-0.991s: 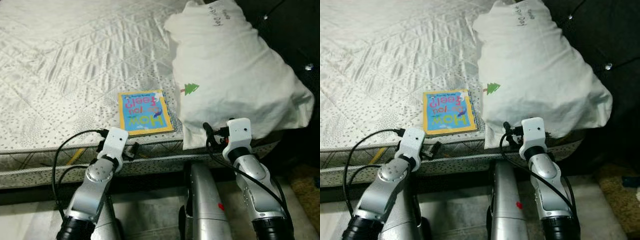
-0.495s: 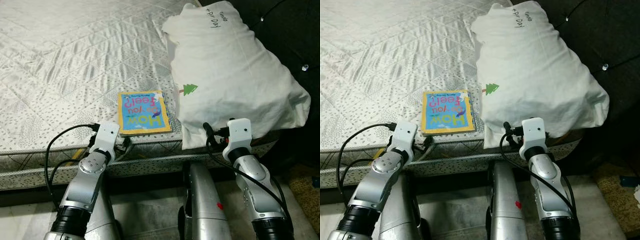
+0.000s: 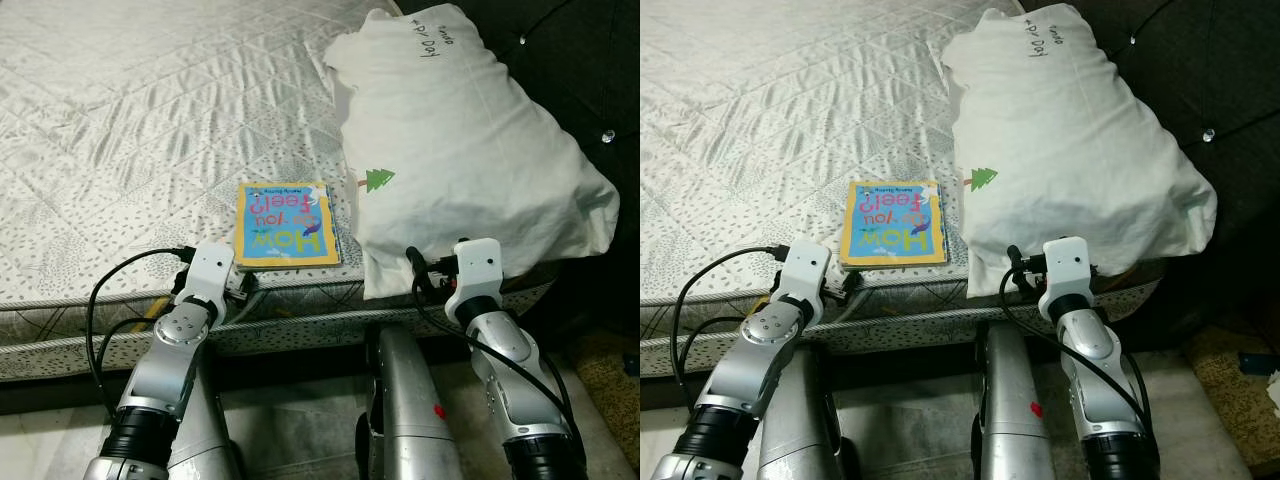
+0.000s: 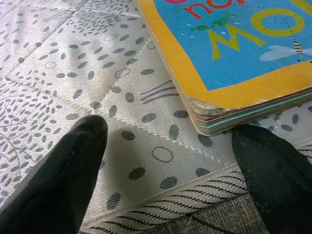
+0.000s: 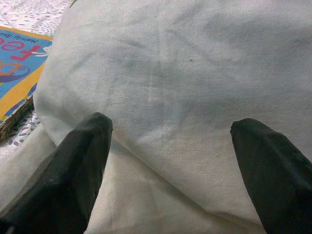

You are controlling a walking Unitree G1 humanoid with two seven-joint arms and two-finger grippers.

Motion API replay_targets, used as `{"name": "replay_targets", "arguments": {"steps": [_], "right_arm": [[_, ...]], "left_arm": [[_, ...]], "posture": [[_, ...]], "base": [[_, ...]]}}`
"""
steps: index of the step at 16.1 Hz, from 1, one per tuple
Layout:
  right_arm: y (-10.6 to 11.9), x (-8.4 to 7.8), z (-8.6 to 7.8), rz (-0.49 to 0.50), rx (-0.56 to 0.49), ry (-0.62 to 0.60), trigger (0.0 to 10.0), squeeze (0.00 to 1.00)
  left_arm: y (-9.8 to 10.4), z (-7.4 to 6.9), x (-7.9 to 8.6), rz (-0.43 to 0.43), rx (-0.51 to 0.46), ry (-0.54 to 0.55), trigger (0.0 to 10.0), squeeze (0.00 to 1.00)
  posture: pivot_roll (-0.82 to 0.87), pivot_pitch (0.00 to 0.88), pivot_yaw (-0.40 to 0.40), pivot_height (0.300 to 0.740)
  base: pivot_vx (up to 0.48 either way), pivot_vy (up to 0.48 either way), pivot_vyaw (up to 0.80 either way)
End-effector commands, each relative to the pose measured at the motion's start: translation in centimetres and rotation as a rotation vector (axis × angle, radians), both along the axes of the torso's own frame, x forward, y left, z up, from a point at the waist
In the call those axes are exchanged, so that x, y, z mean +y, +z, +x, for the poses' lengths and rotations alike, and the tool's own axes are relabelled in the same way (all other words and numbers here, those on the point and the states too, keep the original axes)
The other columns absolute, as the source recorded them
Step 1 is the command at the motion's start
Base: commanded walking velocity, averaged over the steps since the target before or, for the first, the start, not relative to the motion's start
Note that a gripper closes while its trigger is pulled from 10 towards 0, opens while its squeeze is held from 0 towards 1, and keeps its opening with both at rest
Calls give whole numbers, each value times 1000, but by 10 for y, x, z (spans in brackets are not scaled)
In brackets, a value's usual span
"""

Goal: Clean up the room

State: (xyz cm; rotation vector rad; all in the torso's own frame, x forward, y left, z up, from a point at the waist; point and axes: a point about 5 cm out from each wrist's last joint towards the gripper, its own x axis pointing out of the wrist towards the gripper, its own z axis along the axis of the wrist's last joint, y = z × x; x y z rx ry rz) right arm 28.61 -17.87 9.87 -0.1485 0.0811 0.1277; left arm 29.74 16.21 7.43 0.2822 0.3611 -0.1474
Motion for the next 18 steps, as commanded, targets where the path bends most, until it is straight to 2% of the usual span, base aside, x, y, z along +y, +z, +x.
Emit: {"name": "replay_targets", "arguments": {"steps": [1,3,7,11,12,14,15,16,17,18], "right_arm": [[1,-2,2,-5,-7,-12,10000,0],[0,-1,4,-4,-9,-11,10000,0],[2,3,12,-2,-25,0,10000,0],[8,10,29,2,-55,15,10000,0],[11,15,35,-7,-64,25,10000,0],[12,28,48,35,-41,49,10000,0],[16,35,55,52,-47,59,10000,0],[20,43,60,75,-64,69,10000,0],[24,46,65,65,-95,55,10000,0],[26,41,68,36,-109,2,10000,0]], "left_arm": [[-5,-1,7,13,21,34,10000,0],[-1,-2,3,10,2,28,10000,0],[5,-13,-17,-10,-25,-21,10000,0],[13,-15,-26,-7,-56,-64,10000,0],[18,-14,-27,0,-88,-73,10000,0],[40,-9,-25,10,-252,-23,10000,0],[52,-7,-18,77,-365,31,10000,0],[60,-9,-9,71,-433,82,10000,0],[64,-10,3,75,-468,141,10000,0],[65,-13,10,77,-478,170,10000,0]], "posture": [[-3,91,-11,471],[3,81,-11,471],[19,52,-11,471],[48,0,-21,471],[61,0,-27,471],[81,0,-32,471],[94,0,-34,471],[108,0,-33,471],[121,0,-31,471],[128,0,-32,471]], "base": [[0,0,0],[0,0,0],[0,0,0],[0,0,0],[0,0,0],[0,0,0],[0,0,0],[0,0,0],[0,0,0],[0,0,0]]}}
